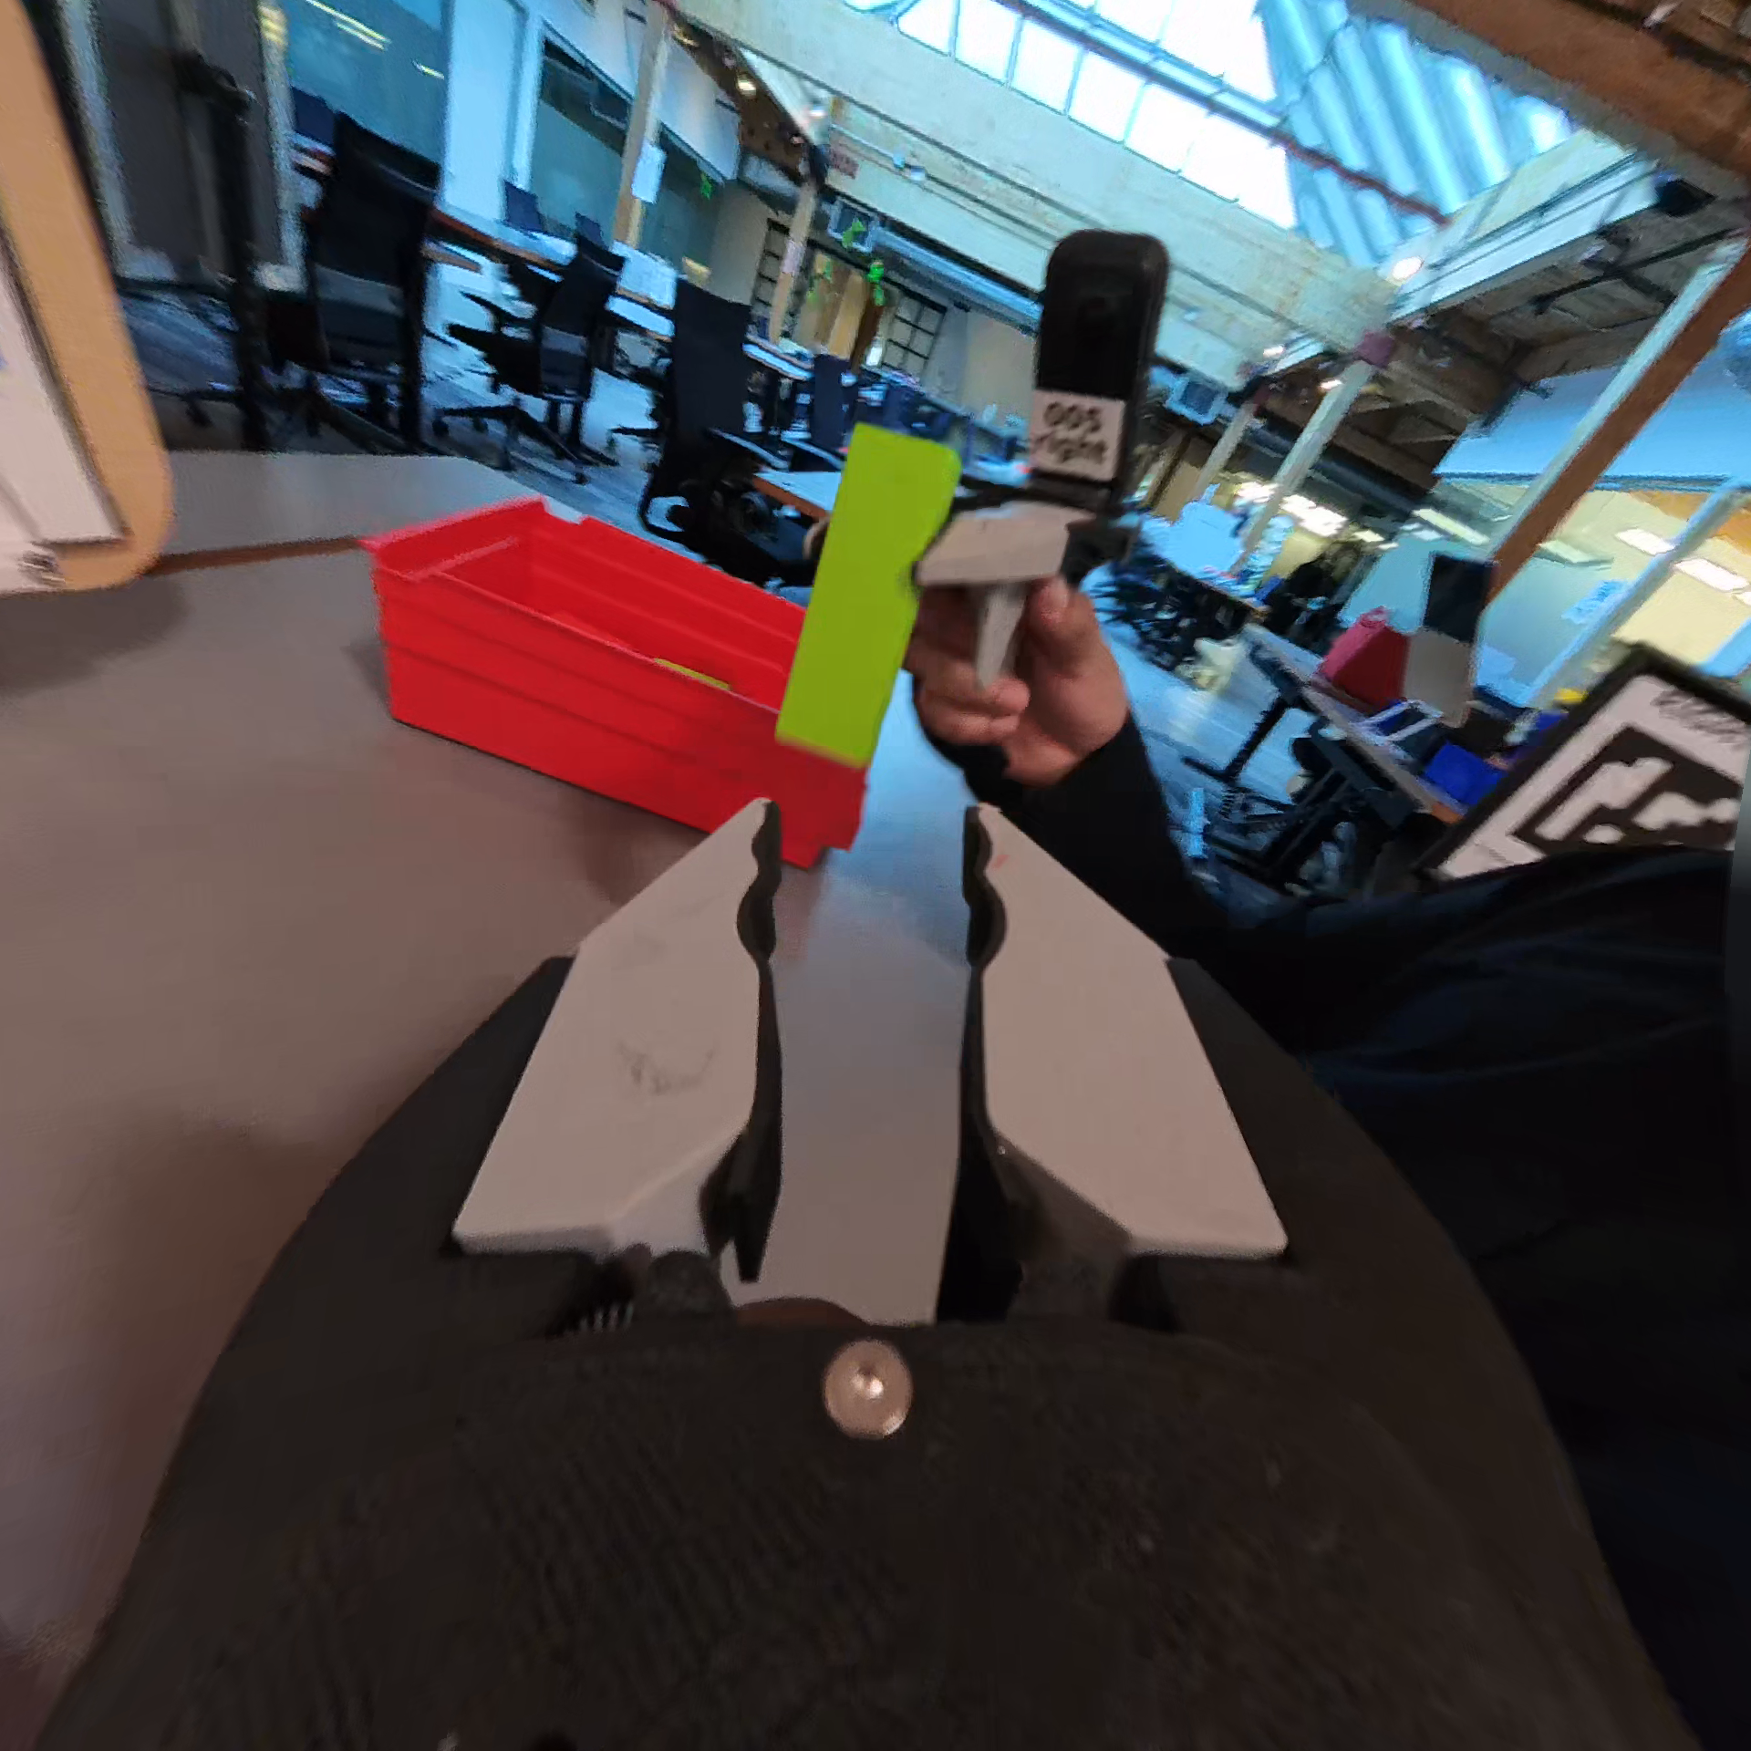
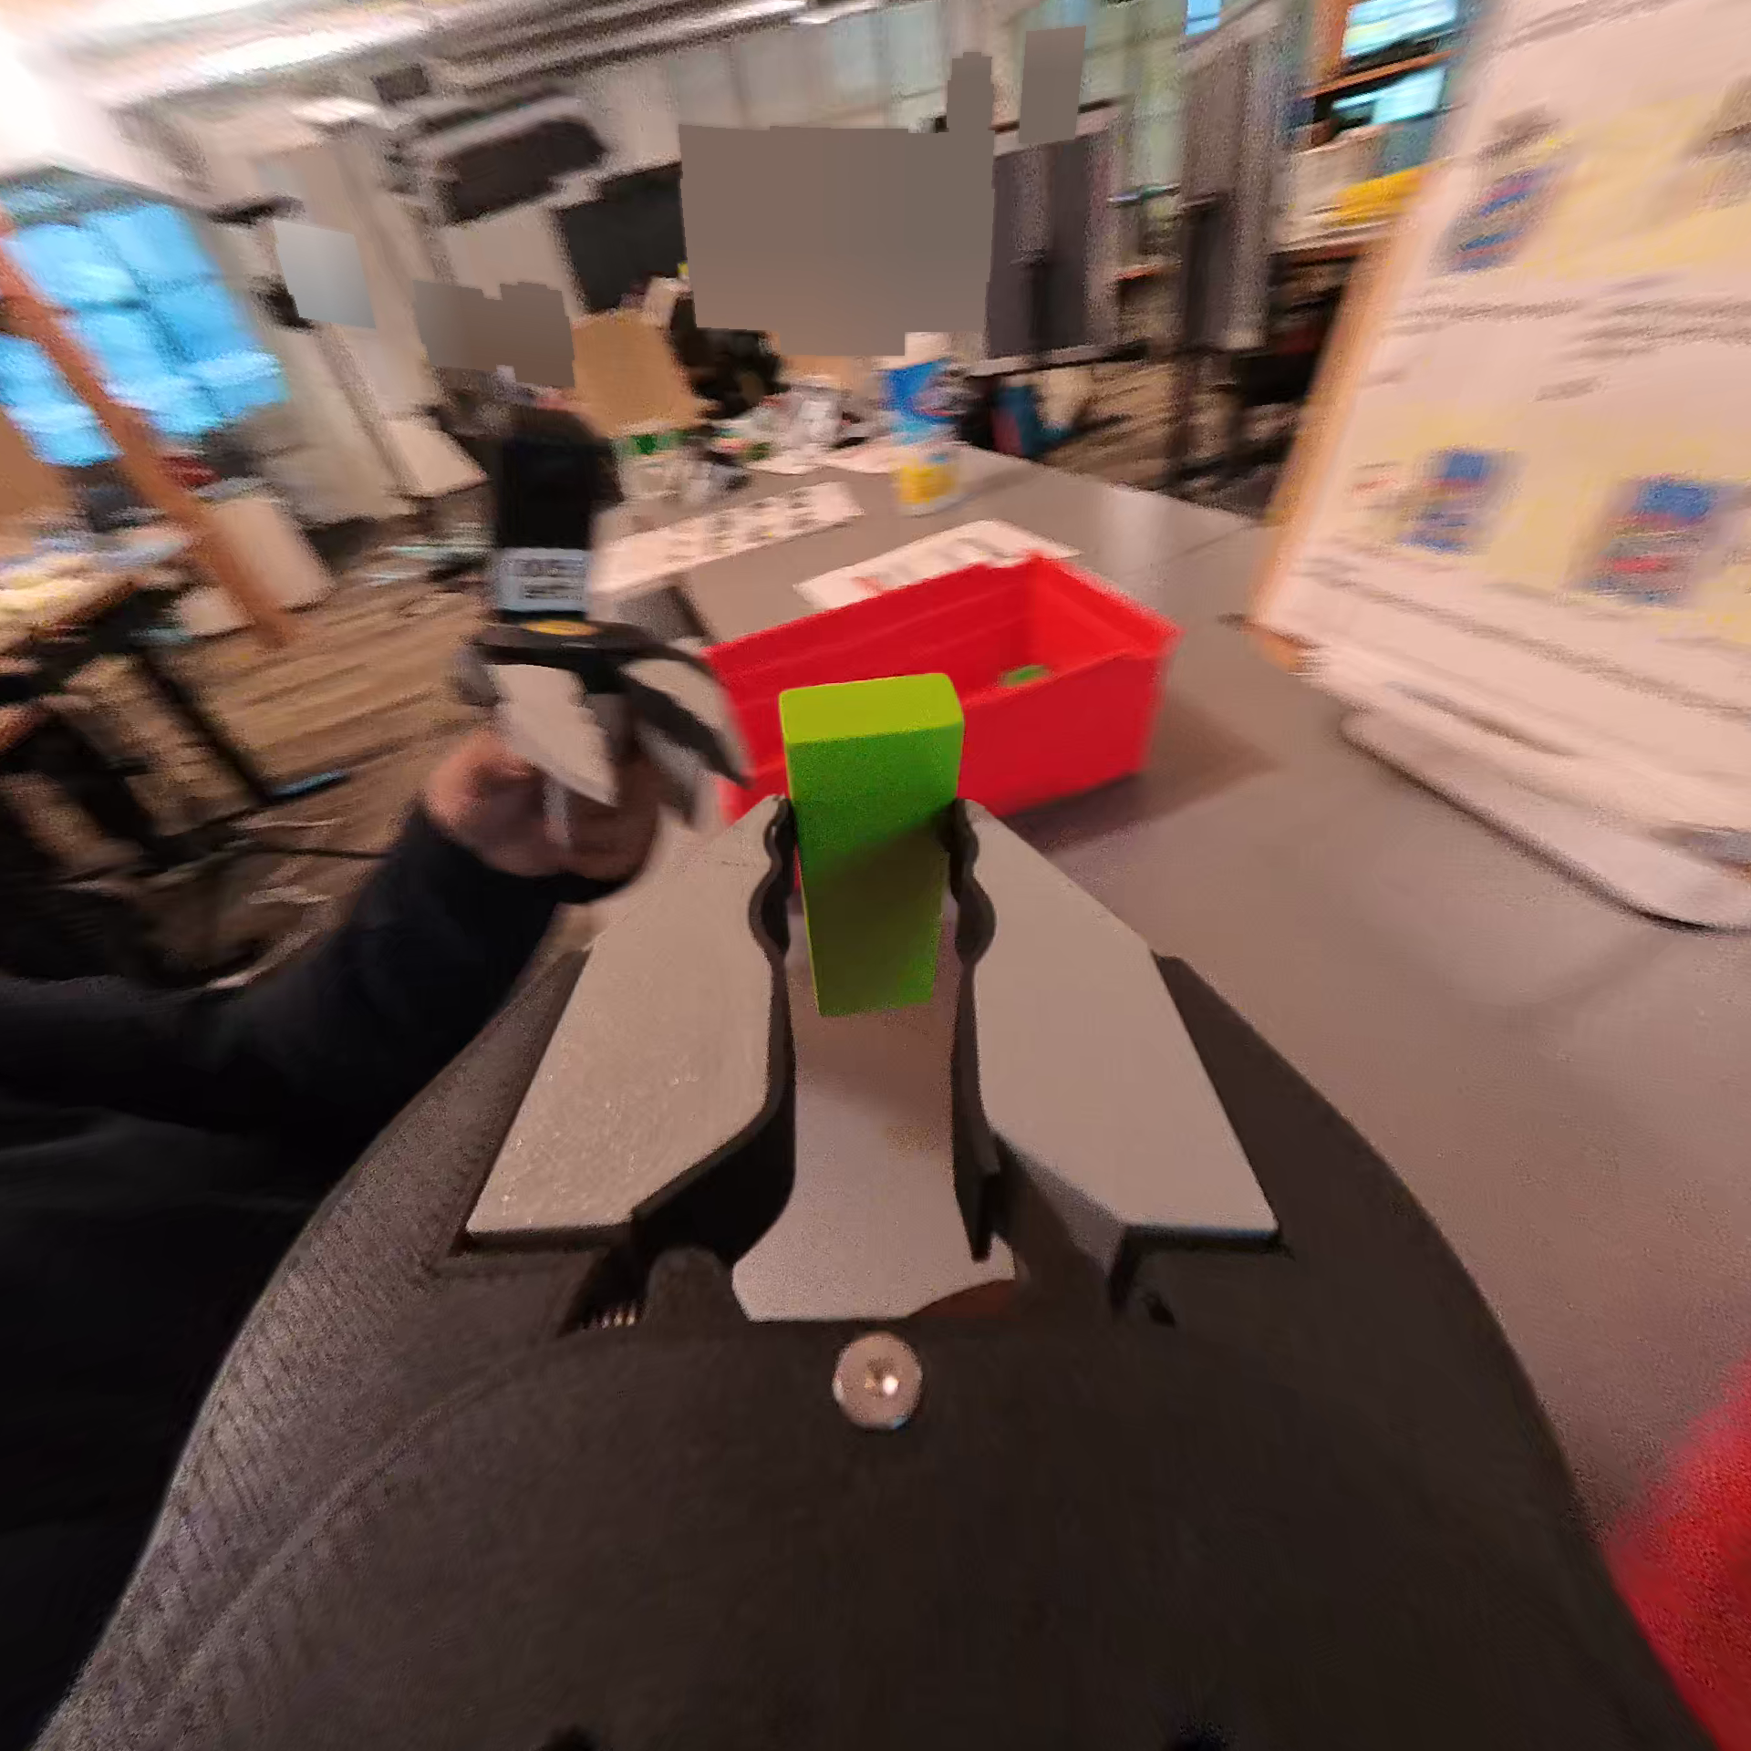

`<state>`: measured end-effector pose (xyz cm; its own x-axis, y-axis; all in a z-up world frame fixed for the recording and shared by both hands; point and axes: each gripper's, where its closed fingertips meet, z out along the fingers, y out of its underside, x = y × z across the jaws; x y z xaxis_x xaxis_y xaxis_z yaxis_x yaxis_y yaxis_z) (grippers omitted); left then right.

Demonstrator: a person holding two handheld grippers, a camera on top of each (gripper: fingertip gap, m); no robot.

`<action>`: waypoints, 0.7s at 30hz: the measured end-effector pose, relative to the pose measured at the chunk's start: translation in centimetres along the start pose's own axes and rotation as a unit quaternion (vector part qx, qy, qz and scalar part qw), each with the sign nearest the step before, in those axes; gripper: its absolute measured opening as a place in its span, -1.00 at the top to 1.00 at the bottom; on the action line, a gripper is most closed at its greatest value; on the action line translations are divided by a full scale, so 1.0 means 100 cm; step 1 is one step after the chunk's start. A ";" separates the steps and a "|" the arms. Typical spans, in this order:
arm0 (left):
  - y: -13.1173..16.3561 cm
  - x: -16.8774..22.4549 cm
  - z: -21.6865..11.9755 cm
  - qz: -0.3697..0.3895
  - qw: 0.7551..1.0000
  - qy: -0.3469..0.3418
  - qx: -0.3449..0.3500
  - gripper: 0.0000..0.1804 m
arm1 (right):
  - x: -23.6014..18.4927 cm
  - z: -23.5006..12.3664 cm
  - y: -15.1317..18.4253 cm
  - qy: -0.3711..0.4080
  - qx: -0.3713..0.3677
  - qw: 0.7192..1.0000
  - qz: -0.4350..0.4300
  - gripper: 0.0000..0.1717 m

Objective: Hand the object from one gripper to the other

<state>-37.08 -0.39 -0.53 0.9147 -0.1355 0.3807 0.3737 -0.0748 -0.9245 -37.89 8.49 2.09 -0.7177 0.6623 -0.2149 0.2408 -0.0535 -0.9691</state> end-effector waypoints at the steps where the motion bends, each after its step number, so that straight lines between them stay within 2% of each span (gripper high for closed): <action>1: -0.003 -0.004 -0.007 0.014 1.000 -0.023 -0.006 0.63 | 0.022 -0.019 -0.006 0.053 -0.008 0.998 -0.014 0.66; 4: -0.013 -0.013 -0.030 0.060 0.994 -0.090 -0.003 0.64 | 0.105 -0.085 -0.001 0.232 -0.096 0.967 -0.053 0.65; 6: -0.019 -0.010 -0.040 0.074 0.992 -0.097 0.007 0.66 | 0.150 -0.120 0.026 0.311 -0.196 0.928 -0.055 0.65; 7: -0.021 -0.008 -0.043 0.077 0.992 -0.097 0.009 0.67 | 0.167 -0.131 0.044 0.325 -0.252 0.910 -0.052 0.65; 10: -0.021 -0.011 -0.049 0.082 0.990 -0.113 0.007 0.68 | 0.198 -0.150 0.100 0.334 -0.391 0.857 -0.028 0.65; 13: -0.017 -0.011 -0.049 0.079 0.990 -0.116 -0.003 0.67 | 0.210 -0.149 0.145 0.315 -0.481 0.818 -0.007 0.65; 16: -0.013 -0.010 -0.050 0.097 0.986 -0.136 -0.016 0.65 | 0.217 -0.139 0.175 0.292 -0.537 0.791 0.004 0.65; 19: -0.012 -0.010 -0.051 0.109 0.982 -0.151 -0.022 0.65 | 0.240 -0.136 0.185 0.313 -0.567 0.762 0.001 0.65; 21: -0.011 -0.010 -0.051 0.106 0.983 -0.149 -0.023 0.65 | 0.250 -0.131 0.189 0.320 -0.569 0.758 0.014 0.65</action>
<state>-39.23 -5.23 0.22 0.9785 0.1411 0.1506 0.1682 -0.1219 -0.9782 -42.75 33.80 -19.99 -0.3263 0.9190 0.2214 0.9183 0.3637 -0.1560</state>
